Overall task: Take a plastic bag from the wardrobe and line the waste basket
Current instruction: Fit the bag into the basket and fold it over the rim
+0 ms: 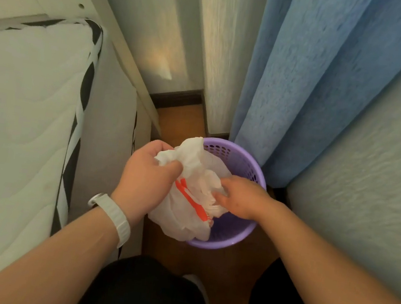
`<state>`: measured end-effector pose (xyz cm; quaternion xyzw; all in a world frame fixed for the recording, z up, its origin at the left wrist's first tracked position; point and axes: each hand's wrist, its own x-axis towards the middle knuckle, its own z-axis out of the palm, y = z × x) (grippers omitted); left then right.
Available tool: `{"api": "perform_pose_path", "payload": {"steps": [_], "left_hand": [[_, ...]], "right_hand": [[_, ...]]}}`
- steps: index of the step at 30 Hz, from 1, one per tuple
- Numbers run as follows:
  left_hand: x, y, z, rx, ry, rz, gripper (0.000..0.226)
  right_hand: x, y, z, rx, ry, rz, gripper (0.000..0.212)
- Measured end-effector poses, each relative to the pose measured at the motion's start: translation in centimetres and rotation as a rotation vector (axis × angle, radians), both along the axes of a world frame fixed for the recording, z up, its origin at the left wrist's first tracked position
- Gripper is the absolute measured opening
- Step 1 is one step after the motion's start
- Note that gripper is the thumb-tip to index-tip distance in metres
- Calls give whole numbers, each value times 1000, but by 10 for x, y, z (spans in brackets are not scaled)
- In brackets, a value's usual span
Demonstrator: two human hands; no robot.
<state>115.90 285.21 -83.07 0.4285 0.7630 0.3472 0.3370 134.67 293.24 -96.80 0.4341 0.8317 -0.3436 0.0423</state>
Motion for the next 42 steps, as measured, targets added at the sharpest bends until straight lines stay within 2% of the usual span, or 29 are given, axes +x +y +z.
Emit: {"api": "perform_pose_path", "payload": {"steps": [3,7,10,13,18,21,24,27,29,32,36,38,42], "left_hand": [[6,8,-12,18,9,-31,10],[16,16,-27,29,-46,-93,12],[19,22,-35,16,-95,-133,14],[24,24,-40,35,-162,-204,10],[28,22,-47,6,-209,-346,3],[30,24,-52,-28,-291,-342,17],[26,24,-62,-127,-335,-278,20],[16,25,-78,-245,-108,-291,8],[14,24,-81,-351,12,-342,14],[18,22,-80,-402,59,-381,27],[23,25,-78,-336,66,-432,20],[24,28,-77,-299,-1,-447,8],[25,33,-72,-251,-434,-340,17]], "right_hand": [[4,0,9,56,73,-104,30],[7,-11,23,60,303,-292,43],[0,-24,40,-14,529,-311,35],[-9,-33,46,-24,664,-327,39],[-9,-37,38,-12,613,-429,15],[-2,-32,33,44,544,-435,8],[5,-27,22,80,383,-398,6],[9,-23,13,102,283,-405,5],[10,-20,11,105,287,-419,6],[10,-17,11,69,340,-479,7],[12,-14,14,18,431,-555,12],[11,-13,17,-19,487,-555,13],[7,-15,24,-89,582,-502,16]]}}
